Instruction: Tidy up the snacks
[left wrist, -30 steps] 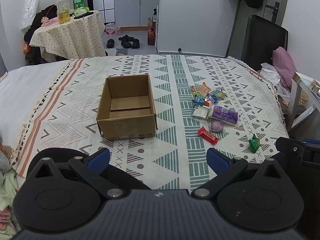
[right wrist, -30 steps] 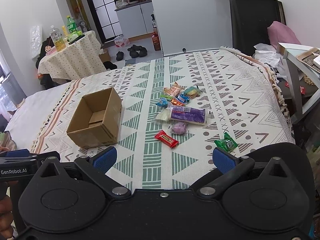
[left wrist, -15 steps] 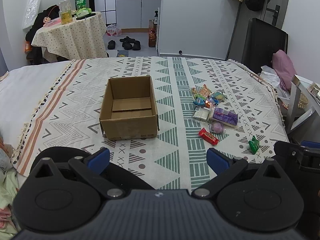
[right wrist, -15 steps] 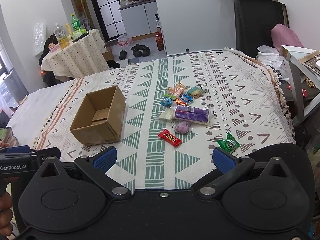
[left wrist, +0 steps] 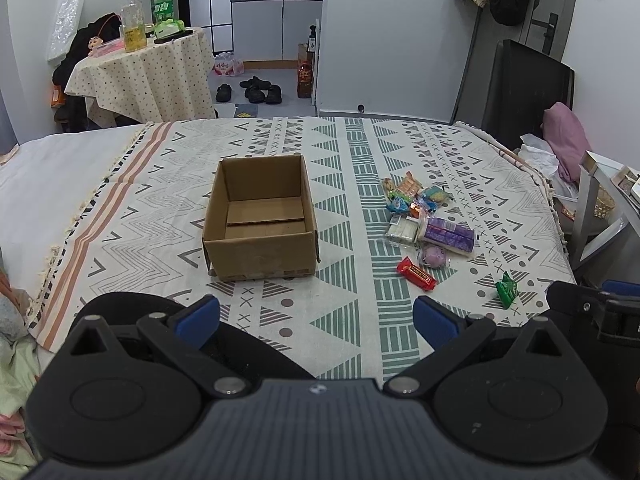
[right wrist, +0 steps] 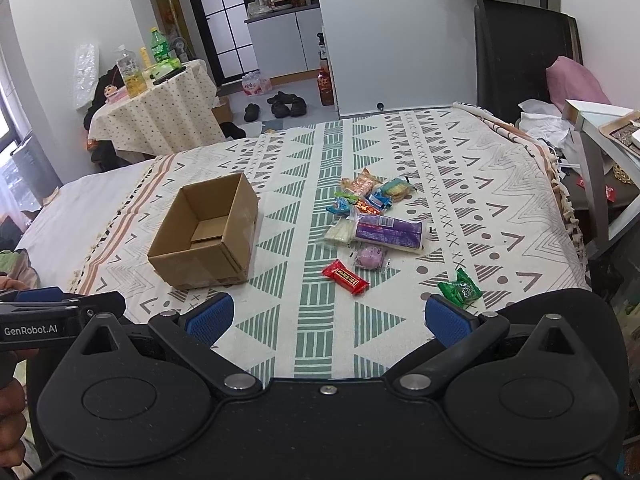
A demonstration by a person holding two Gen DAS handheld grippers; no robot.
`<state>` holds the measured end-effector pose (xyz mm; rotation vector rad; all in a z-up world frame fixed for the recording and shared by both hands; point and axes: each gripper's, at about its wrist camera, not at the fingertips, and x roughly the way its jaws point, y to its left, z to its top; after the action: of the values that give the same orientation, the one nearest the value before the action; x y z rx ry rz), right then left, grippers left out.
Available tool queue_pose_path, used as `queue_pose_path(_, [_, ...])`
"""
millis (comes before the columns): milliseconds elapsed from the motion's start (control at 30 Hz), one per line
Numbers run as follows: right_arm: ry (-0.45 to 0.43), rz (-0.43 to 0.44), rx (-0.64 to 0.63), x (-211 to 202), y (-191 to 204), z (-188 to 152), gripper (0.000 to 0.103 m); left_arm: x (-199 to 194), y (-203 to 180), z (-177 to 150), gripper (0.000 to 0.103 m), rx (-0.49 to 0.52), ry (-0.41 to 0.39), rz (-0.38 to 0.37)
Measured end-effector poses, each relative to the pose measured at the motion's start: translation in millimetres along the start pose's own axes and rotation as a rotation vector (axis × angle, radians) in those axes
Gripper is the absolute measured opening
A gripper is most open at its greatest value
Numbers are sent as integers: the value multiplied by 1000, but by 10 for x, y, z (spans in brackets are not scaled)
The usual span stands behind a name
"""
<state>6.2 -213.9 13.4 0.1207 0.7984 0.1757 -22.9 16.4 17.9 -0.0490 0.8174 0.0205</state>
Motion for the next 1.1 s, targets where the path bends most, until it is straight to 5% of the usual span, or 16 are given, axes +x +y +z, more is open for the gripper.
queue_pose_path(600, [-3, -4, -5, 39, 5, 10, 103, 120, -56, 38, 102, 0, 7, -7])
queue_pose_path(1100, [33, -39, 38, 422, -257, 48, 103, 614, -213, 180, 102, 9, 40, -26])
